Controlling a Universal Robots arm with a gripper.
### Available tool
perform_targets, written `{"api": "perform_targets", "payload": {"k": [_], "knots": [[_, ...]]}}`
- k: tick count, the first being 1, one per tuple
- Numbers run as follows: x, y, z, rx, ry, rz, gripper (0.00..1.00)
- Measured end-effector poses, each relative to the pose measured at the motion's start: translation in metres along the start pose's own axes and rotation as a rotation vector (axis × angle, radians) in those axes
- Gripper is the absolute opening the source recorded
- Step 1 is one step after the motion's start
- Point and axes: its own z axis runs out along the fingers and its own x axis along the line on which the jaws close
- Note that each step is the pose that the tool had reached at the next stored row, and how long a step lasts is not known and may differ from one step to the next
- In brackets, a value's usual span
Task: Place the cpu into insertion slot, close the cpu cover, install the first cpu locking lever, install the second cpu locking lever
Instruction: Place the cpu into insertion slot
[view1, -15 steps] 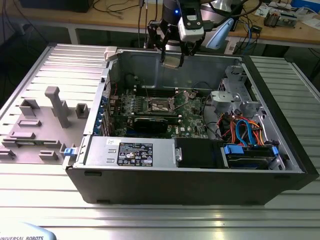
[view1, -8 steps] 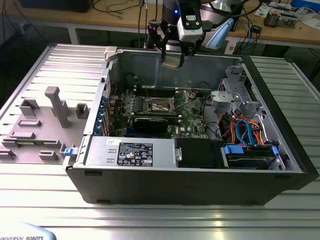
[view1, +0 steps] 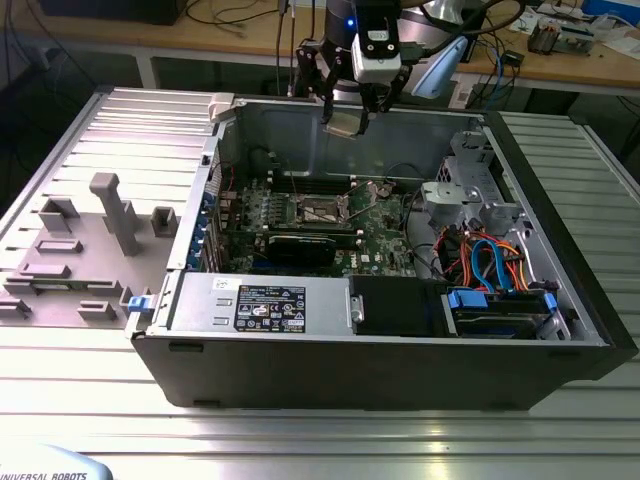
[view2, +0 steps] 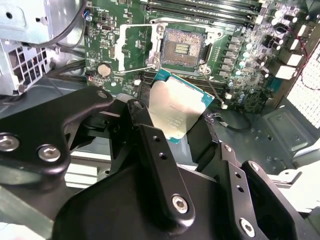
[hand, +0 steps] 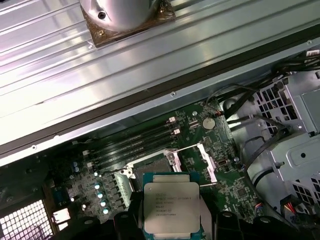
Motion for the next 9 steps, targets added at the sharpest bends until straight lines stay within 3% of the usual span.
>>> {"api": "perform_targets", "payload": {"k": [9], "knots": [[-0.0001, 0.0001, 0.0000, -0.0002, -0.0009, 0.009, 0.54]]}}
